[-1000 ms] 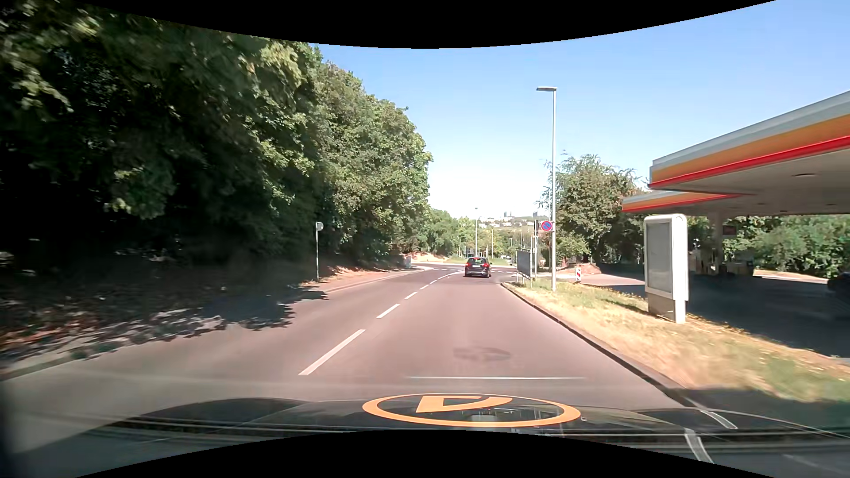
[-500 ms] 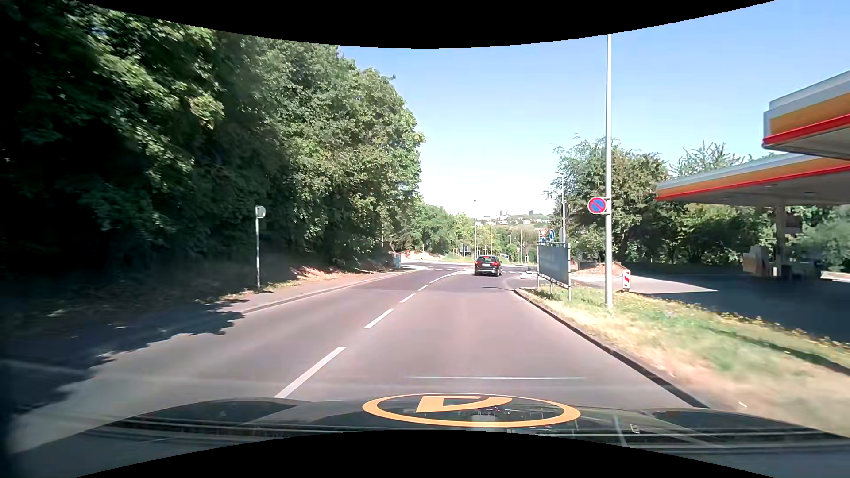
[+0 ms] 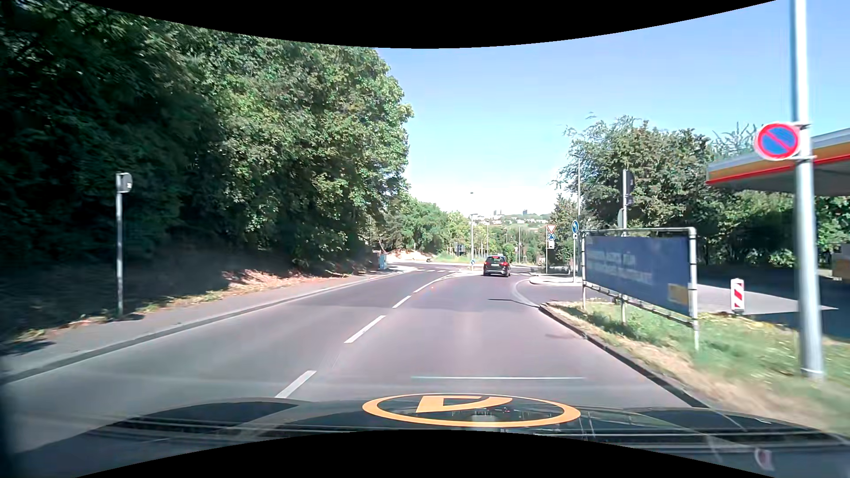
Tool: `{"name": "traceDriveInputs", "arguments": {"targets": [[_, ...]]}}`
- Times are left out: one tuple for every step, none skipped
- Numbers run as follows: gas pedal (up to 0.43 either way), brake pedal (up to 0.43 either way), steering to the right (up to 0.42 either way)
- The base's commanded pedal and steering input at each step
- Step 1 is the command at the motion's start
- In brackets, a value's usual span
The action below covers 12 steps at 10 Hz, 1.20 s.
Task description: Follow the waypoints while adhering to traffic rules and regulations
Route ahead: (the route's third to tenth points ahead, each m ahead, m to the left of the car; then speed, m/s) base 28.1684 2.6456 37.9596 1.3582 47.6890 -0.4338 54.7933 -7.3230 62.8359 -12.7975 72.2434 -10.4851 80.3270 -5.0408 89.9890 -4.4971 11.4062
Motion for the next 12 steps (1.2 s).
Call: {"name": "traceDriveInputs", "arguments": {"targets": [[0.000, 0.000, 0.022], [0.000, 0.000, 0.024], [0.000, 0.012, 0.025], [0.000, 0.073, 0.029], [0.000, 0.122, 0.031], [0.000, 0.159, 0.034], [0.000, 0.165, 0.034], [0.000, 0.165, 0.034], [0.000, 0.165, 0.037], [0.000, 0.165, 0.041], [0.000, 0.165, 0.045], [0.000, 0.165, 0.050]]}}
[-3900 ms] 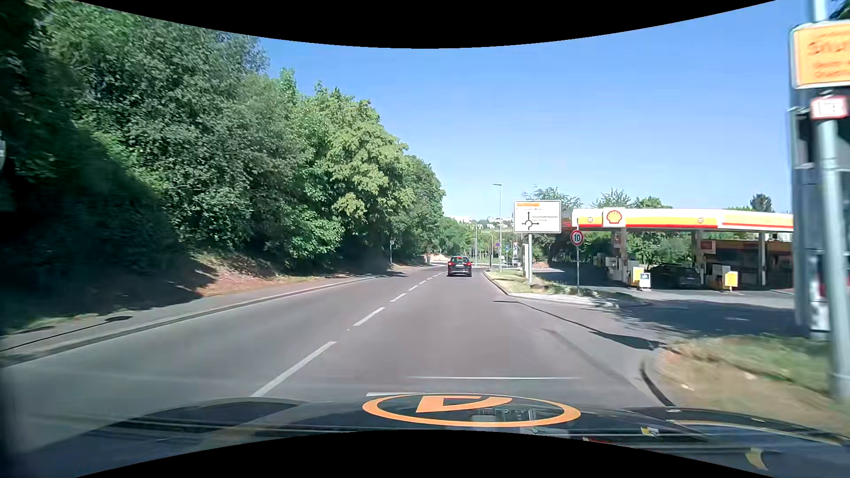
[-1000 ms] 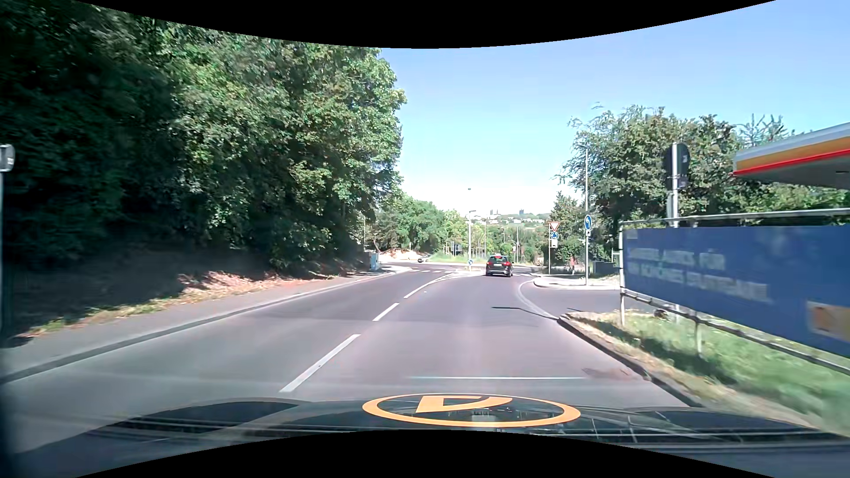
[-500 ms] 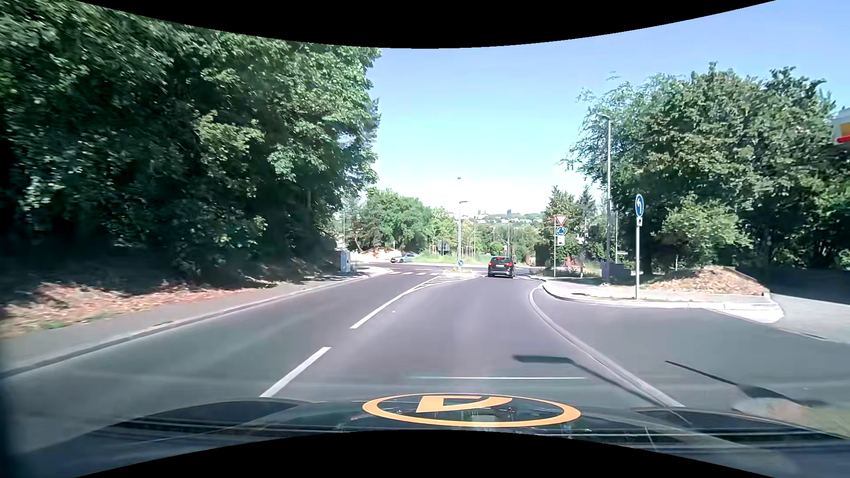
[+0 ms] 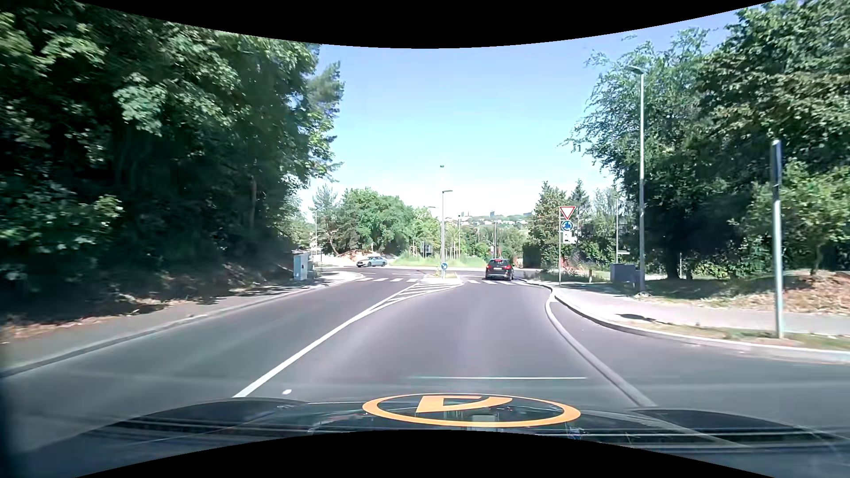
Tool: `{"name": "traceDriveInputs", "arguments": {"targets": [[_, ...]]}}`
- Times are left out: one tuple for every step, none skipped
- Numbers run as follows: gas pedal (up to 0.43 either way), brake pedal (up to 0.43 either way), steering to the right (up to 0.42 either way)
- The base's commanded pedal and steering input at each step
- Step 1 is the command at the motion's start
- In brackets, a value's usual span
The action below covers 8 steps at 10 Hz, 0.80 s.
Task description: Follow the waypoints while adhering to traffic rules and regulations
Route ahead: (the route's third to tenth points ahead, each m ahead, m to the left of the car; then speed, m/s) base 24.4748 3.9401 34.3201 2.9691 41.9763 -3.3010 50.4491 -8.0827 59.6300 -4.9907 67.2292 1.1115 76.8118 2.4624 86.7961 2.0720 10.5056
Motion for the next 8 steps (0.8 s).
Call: {"name": "traceDriveInputs", "arguments": {"targets": [[0.000, 0.165, 0.053], [0.000, 0.165, 0.053], [0.000, 0.165, 0.054], [0.000, 0.171, 0.053], [0.000, 0.177, 0.051], [0.000, 0.177, 0.047], [0.000, 0.177, 0.045], [0.000, 0.177, 0.040]]}}
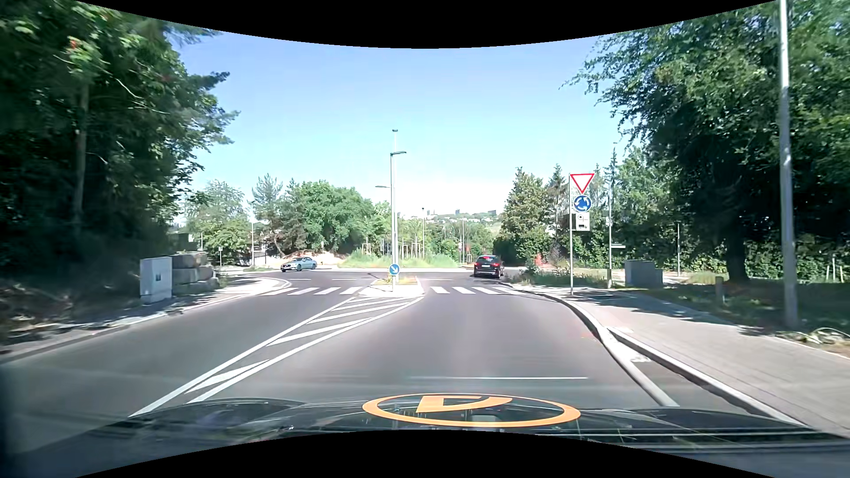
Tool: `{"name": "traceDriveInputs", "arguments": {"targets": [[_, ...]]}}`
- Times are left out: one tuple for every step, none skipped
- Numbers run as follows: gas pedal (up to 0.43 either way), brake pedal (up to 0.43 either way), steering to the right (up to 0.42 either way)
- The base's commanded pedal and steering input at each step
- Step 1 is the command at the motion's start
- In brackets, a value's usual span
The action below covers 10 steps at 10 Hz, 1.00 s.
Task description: Follow the waypoints while adhering to traffic rules and regulations
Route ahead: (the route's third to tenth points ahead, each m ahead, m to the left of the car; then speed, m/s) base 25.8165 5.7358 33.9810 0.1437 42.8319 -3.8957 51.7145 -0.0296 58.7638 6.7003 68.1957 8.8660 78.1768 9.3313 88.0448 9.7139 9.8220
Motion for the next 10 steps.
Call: {"name": "traceDriveInputs", "arguments": {"targets": [[0.000, 0.177, 0.035], [0.000, 0.183, 0.029], [0.000, 0.177, 0.019], [0.000, 0.183, 0.011], [0.000, 0.183, 0.005], [0.000, 0.195, 0.002], [0.000, 0.201, 0.002], [0.000, 0.207, 0.001], [0.000, 0.232, 0.001], [0.000, 0.226, 0.001]]}}
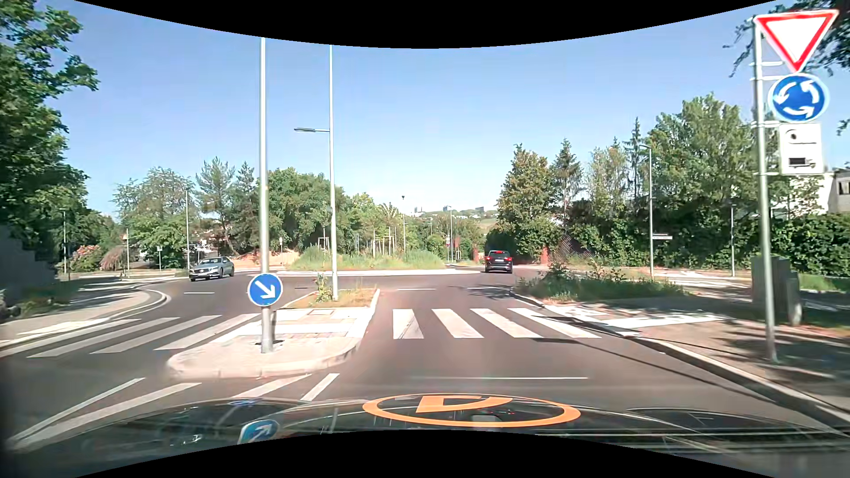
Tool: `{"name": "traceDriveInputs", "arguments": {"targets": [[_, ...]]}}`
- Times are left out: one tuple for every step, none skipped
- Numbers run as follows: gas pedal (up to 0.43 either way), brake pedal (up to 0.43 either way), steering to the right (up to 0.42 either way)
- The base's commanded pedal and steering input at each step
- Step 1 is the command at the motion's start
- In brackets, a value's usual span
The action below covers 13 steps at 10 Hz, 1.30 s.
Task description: Follow the waypoints while adhering to traffic rules and regulations
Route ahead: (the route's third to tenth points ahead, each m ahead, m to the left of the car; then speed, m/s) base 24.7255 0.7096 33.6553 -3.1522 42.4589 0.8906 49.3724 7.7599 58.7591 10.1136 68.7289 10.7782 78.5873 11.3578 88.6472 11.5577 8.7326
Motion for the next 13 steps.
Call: {"name": "traceDriveInputs", "arguments": {"targets": [[0.000, 0.232, 0.001], [0.000, 0.213, 0.002], [0.000, 0.189, 0.003], [0.000, 0.177, 0.003], [0.000, 0.177, 0.004], [0.000, 0.183, 0.004], [0.000, 0.195, 0.005], [0.000, 0.201, 0.006], [0.000, 0.201, 0.008], [0.000, 0.067, 0.012], [0.000, 0.000, 0.020], [0.000, 0.000, 0.031], [0.000, 0.000, 0.048]]}}
